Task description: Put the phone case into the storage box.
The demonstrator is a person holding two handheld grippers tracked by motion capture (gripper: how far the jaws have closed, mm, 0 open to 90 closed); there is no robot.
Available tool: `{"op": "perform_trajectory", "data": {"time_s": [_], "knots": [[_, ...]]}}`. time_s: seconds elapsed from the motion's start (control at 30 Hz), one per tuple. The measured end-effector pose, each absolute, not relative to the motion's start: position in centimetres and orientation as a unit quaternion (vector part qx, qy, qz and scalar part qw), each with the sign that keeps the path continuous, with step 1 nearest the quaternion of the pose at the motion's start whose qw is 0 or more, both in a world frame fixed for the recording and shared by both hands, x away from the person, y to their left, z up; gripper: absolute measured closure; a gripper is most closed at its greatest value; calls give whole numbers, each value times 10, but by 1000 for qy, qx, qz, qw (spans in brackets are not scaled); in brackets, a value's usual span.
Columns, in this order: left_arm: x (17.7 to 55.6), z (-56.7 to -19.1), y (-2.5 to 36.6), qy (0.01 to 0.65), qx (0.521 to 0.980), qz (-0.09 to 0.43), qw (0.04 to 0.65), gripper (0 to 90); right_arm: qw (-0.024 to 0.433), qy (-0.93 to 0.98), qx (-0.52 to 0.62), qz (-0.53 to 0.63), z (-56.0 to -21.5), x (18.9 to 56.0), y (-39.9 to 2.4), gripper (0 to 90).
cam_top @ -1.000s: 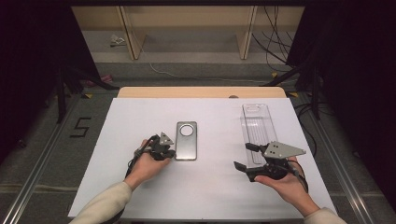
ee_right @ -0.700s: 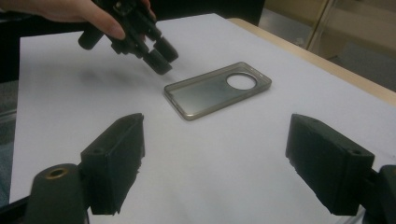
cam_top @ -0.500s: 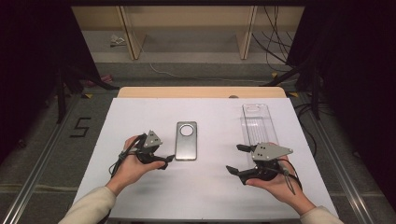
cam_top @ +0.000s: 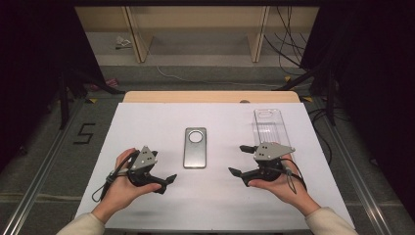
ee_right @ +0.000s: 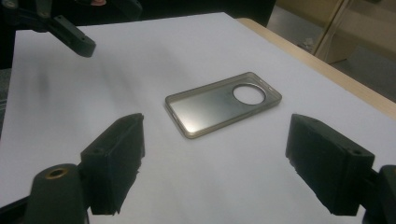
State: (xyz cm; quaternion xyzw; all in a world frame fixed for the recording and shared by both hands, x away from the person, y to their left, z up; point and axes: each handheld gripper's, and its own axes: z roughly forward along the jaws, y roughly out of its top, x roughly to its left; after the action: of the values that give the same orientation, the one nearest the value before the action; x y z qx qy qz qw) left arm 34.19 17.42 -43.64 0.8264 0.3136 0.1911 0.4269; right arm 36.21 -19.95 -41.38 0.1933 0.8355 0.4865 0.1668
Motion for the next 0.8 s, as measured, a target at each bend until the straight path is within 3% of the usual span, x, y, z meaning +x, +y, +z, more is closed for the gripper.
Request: {"op": "perform_trajectory", "data": {"time_s": [0.8], "knots": [[331, -440, 181, 306, 831, 191, 423, 0, 144, 876, 151, 435, -414, 400, -148, 221]]}}
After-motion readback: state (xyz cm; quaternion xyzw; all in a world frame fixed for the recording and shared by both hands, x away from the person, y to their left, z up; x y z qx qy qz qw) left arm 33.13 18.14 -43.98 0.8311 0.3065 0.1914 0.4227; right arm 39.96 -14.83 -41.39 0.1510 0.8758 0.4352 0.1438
